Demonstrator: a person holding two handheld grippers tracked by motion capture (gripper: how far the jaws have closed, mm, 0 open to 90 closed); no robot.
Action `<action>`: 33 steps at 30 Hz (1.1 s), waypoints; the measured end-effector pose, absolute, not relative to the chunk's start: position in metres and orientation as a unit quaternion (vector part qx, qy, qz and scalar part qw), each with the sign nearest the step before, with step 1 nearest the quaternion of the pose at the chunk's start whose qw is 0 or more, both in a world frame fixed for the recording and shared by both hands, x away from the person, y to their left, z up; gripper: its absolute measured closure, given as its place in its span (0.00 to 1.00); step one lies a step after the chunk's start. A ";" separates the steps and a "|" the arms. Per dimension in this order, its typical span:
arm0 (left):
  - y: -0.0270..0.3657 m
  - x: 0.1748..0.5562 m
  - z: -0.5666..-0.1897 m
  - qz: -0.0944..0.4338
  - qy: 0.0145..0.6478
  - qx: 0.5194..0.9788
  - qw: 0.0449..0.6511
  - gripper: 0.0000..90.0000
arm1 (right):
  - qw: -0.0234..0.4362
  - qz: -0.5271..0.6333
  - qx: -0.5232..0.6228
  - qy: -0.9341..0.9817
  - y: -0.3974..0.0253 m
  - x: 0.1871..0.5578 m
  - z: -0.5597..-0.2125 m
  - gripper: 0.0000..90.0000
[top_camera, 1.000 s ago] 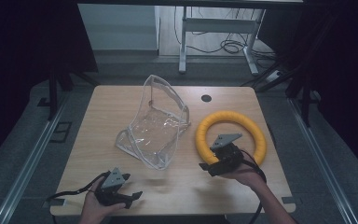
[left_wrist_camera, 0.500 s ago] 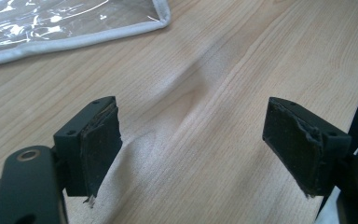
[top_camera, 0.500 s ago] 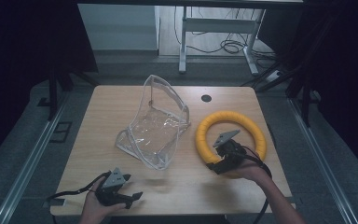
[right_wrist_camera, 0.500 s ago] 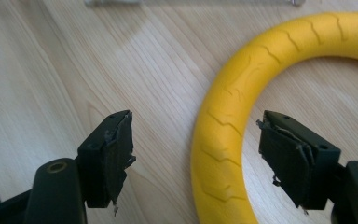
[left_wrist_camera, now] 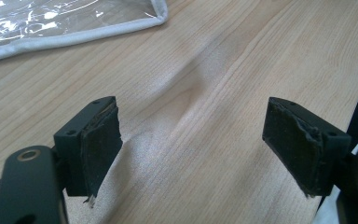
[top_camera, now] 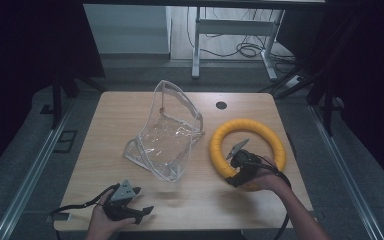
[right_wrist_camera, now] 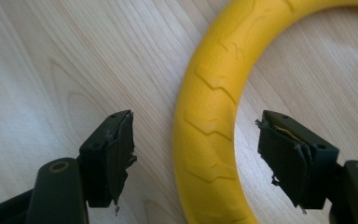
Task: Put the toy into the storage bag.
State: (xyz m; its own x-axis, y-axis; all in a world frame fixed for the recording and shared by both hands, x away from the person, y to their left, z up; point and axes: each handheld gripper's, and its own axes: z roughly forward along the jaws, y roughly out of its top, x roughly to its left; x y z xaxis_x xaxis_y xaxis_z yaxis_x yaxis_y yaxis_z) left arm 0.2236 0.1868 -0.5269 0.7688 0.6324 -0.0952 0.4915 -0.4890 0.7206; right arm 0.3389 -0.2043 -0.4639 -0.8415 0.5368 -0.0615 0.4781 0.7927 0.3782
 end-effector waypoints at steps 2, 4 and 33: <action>0.187 0.223 -0.527 0.093 0.328 0.858 0.385 0.21 | 0.080 0.165 0.272 0.945 -0.204 0.342 -0.468 0.30; 0.187 0.224 -0.527 0.092 0.328 0.858 0.385 0.21 | 0.077 0.157 0.271 0.947 -0.205 0.343 -0.470 0.31; 0.185 0.224 -0.529 0.088 0.328 0.859 0.383 0.21 | 0.034 0.082 0.245 0.965 -0.195 0.362 -0.499 0.56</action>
